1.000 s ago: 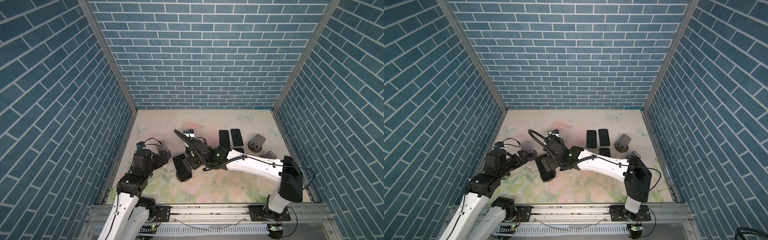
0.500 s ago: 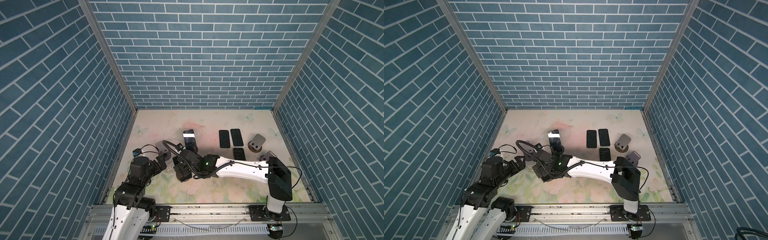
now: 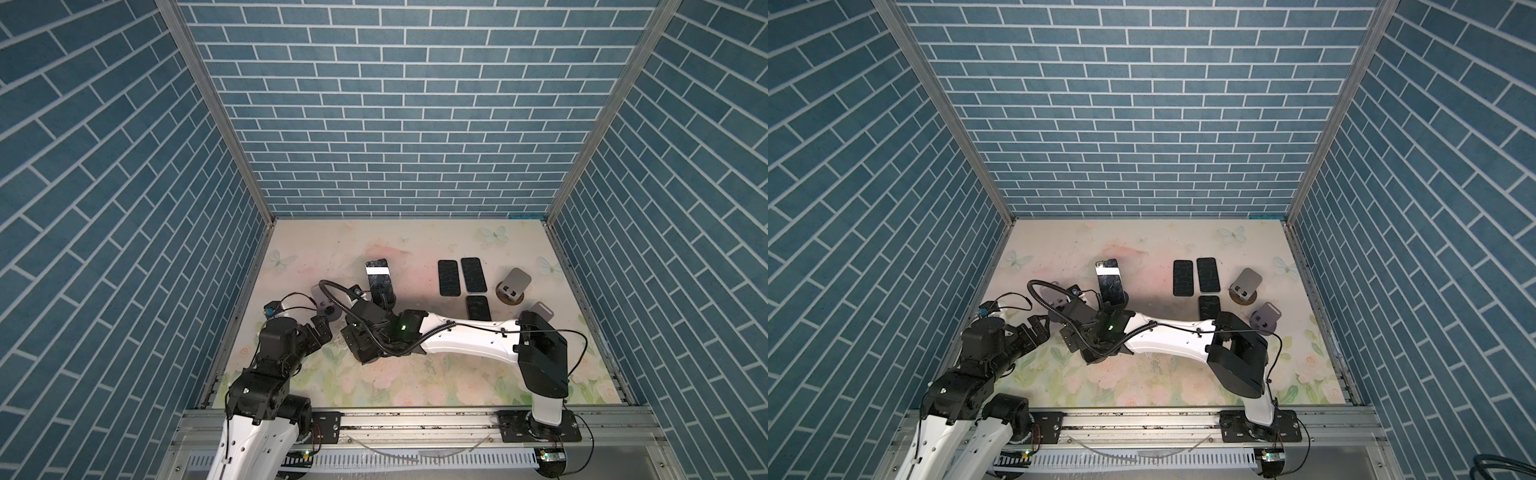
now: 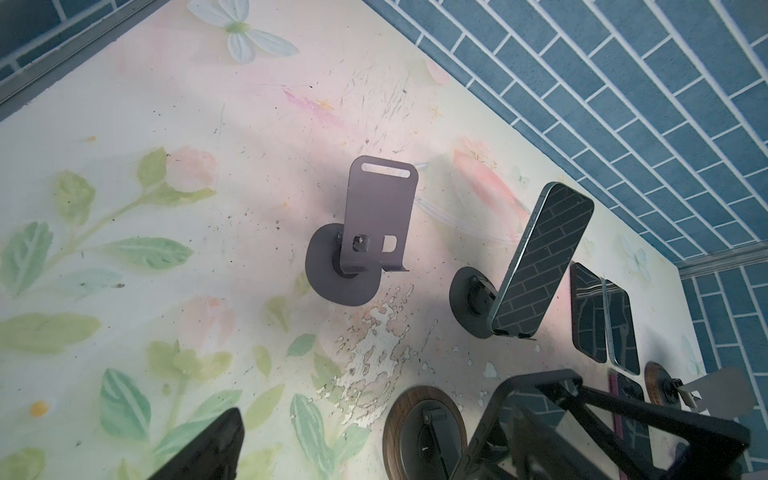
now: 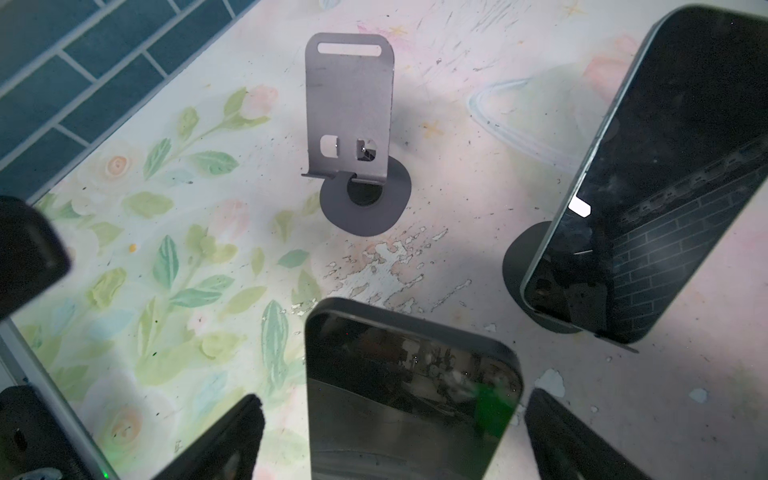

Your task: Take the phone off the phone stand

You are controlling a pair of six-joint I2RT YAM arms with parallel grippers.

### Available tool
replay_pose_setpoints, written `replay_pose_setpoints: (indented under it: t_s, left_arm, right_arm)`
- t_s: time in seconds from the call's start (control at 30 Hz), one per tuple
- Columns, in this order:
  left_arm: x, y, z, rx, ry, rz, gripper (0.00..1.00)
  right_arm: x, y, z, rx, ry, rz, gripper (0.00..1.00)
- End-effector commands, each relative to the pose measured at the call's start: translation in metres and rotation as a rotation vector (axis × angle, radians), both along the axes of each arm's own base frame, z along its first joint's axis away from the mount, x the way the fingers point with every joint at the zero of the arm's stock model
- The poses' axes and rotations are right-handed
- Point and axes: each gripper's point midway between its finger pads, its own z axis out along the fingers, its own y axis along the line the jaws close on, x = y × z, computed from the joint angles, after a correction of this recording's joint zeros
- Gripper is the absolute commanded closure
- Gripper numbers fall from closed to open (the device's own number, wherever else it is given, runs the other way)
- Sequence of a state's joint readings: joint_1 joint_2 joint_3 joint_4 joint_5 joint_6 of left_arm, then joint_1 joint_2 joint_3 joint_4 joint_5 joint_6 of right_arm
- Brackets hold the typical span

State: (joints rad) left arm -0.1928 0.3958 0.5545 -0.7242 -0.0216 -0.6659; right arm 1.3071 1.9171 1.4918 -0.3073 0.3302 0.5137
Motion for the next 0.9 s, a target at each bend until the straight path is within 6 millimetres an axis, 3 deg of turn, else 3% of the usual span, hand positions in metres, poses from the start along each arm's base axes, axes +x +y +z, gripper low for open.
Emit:
replay_pose_setpoints:
  t_s: [0.0, 0.4, 0.87]
  left_arm:
    - [-0.003, 0.004, -0.005, 0.011, 0.008, 0.018, 0.00]
    - [-0.002, 0.005, -0.004, 0.012, -0.001, 0.017, 0.00]
    - [-0.001, 0.004, -0.005, 0.012, -0.007, 0.012, 0.00]
  right_arm:
    - [0.008, 0.010, 0.008, 0.042, -0.009, -0.069, 0.01]
    - [0.013, 0.010, -0.005, 0.008, 0.004, -0.121, 0.07]
    - [0.013, 0.011, -0.005, 0.004, 0.005, -0.123, 0.33]
